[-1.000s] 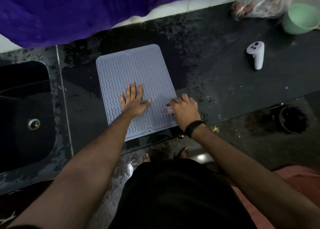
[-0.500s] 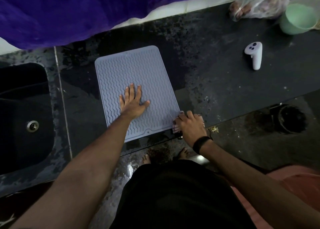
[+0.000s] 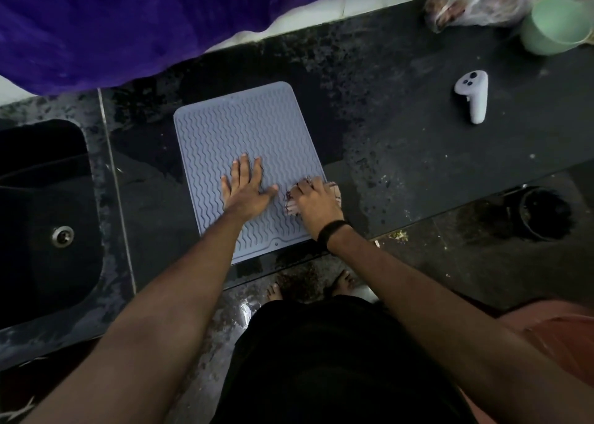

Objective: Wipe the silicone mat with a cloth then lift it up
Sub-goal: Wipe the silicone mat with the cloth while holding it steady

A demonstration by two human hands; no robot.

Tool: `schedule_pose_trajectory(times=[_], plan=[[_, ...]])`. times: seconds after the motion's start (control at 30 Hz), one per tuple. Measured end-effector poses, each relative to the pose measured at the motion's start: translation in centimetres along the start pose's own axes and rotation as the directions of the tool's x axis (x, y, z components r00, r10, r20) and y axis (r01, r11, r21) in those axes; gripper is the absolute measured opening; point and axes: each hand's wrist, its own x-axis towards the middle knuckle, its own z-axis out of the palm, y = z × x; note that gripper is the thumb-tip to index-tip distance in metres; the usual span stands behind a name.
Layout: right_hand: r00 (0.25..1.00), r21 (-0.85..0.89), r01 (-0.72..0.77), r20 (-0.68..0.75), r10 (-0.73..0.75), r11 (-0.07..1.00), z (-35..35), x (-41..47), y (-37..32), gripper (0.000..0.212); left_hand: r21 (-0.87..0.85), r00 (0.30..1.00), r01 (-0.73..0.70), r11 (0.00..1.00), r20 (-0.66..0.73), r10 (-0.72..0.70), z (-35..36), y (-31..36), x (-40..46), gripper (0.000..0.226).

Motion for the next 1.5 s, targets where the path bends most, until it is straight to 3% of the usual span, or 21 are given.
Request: schedule_pose_trajectory(times=[0.3, 0.37, 0.47, 0.63, 0.83, 0.97, 1.13, 1.3, 1.4, 1.5], plan=[[0.986, 0.013, 0.049, 0.158, -0.05, 0.999, -1.0, -4.4, 1.3, 0.034, -0.001, 1.0, 0.006, 1.0, -0.006, -0.006, 0.2, 0.0, 0.1, 0.084], [0.993, 0.063, 0.015, 0.117, -0.022, 0.998, -2.2, -2.3, 1.1, 0.029, 0.002, 1.0, 0.008, 1.0, -0.006, -0.008, 0.2, 0.0, 0.1, 0.084], [1.0, 0.104, 0.018, -0.02, -0.016, 0.994, -3.1, 2.1, 0.6, 0.039, 0.045, 1.0, 0.017, 0.999, -0.006, -0.017, 0.1, 0.1, 0.1, 0.086], [0.998, -0.034, 0.048, 0.034, -0.047, 0.998, -1.6, 4.5, -0.9, 0.04, 0.068, 0.999, 0.041, 0.997, -0.005, -0.041, 0.1, 0.4, 0.2, 0.076], [0.997, 0.029, 0.072, 0.009, -0.073, 0.997, 0.4, -1.7, -0.2, 0.04, 0.046, 1.0, 0.023, 0.999, -0.014, -0.022, 0.3, 0.2, 0.3, 0.072], [0.993, 0.023, 0.075, 0.093, -0.077, 0.997, 0.1, -5.4, 0.1, 0.044, 0.037, 1.0, 0.016, 0.999, -0.004, -0.016, 0.3, 0.2, 0.3, 0.072], [0.999, 0.065, -0.002, 0.045, -0.001, 0.998, -1.6, -3.8, -0.5, 0.034, 0.037, 1.0, -0.005, 0.999, -0.022, 0.006, 0.4, 0.0, 0.2, 0.072], [0.999, 0.084, 0.011, 0.043, -0.014, 0.996, -0.7, -0.8, -4.5, 0.049, 0.03, 0.999, -0.023, 0.999, -0.04, 0.024, 0.3, 0.0, 0.1, 0.072], [0.999, 0.073, -0.006, 0.035, 0.004, 0.997, 0.6, -2.2, -4.7, 0.044, 0.019, 0.999, -0.023, 1.0, -0.028, 0.024, 0.3, 0.1, 0.1, 0.072], [0.999, 0.07, 0.009, 0.044, -0.012, 0.997, 1.0, -4.6, -4.0, 0.055, 0.018, 0.999, -0.03, 0.999, -0.025, 0.03, 0.3, 0.1, 0.1, 0.072]])
